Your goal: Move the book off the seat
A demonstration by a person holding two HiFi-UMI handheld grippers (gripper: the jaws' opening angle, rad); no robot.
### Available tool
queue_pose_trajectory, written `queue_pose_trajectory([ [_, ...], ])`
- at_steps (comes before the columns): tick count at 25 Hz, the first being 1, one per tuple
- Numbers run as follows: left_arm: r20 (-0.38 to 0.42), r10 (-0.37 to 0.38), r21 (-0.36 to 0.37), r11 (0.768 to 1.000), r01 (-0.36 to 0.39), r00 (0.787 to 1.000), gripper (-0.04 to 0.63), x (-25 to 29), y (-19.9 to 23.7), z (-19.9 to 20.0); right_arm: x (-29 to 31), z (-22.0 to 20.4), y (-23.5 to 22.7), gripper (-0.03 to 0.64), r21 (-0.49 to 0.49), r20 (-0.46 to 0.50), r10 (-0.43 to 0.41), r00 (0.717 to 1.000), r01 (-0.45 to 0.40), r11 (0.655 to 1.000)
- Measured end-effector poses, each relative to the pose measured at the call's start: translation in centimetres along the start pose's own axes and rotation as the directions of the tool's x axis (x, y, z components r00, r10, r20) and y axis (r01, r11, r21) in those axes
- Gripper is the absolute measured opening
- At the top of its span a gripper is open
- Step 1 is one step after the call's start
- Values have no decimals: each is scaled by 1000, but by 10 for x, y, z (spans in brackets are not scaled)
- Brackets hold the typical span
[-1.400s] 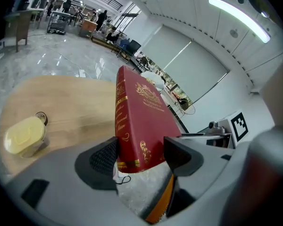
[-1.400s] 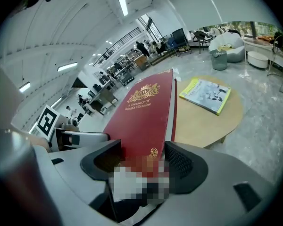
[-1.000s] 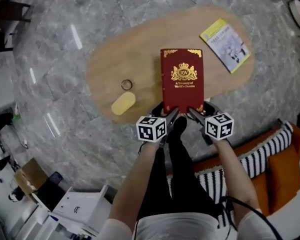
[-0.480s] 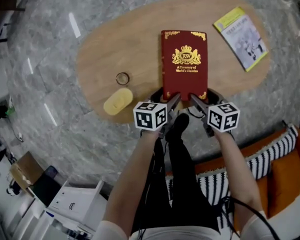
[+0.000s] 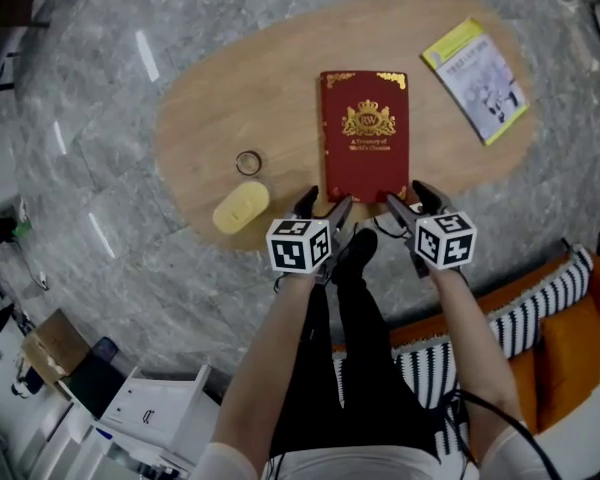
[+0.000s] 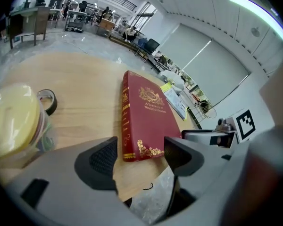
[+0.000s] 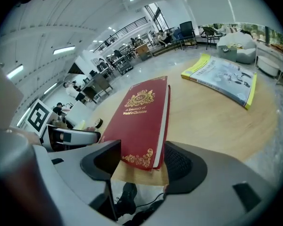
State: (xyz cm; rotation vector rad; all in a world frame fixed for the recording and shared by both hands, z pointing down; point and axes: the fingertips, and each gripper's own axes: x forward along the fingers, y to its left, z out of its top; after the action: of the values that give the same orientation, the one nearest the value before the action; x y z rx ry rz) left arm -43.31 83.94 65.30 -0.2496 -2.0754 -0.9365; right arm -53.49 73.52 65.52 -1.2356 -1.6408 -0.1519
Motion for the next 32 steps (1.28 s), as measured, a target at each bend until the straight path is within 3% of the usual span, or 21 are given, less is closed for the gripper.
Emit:
queue_pose_trajectory([
  [6, 41, -59, 30, 998, 58, 997, 264, -41, -25, 20, -37, 14, 22, 285, 13, 42, 28, 999, -29, 1000],
  [14, 98, -165, 86, 984, 157, 981, 190, -129, -82, 54, -121, 50, 83, 98, 6, 163, 106, 981, -109, 994],
  [17, 121, -187, 126, 977, 172, 975, 161, -164, -104, 64, -158, 62, 102, 70, -1, 204, 107, 973, -109, 994],
  [26, 164, -242, 231, 952, 201, 956, 49, -277, -153, 80, -269, 90, 168, 58, -3, 324, 122, 938, -128, 992],
  [32, 183, -298, 318, 920, 230, 937, 28, -344, -189, 92, -334, 108, 206, 58, -54, 382, 127, 915, -115, 992],
])
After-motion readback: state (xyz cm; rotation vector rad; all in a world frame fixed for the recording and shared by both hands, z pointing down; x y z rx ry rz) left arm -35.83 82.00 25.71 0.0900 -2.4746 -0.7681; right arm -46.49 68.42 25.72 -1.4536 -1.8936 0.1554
